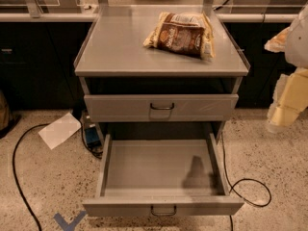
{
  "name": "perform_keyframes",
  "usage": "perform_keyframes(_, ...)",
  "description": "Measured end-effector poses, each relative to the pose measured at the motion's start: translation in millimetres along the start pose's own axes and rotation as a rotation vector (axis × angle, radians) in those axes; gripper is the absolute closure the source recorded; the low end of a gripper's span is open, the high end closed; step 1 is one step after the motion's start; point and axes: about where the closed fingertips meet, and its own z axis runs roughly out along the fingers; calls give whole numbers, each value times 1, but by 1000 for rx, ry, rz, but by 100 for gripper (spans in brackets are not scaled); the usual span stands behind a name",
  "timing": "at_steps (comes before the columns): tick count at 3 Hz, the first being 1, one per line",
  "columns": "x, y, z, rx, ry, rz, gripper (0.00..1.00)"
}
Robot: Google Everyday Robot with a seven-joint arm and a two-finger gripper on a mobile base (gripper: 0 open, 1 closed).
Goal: Close middle drawer
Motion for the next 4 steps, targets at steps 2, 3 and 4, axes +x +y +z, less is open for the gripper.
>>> perform_keyframes(2,-2,15,32,-51,-48,6,0)
perform_keyframes(3,3,47,85,-101,-128,32,0)
perform_keyframes(4,20,83,152,-163,-177,97,0)
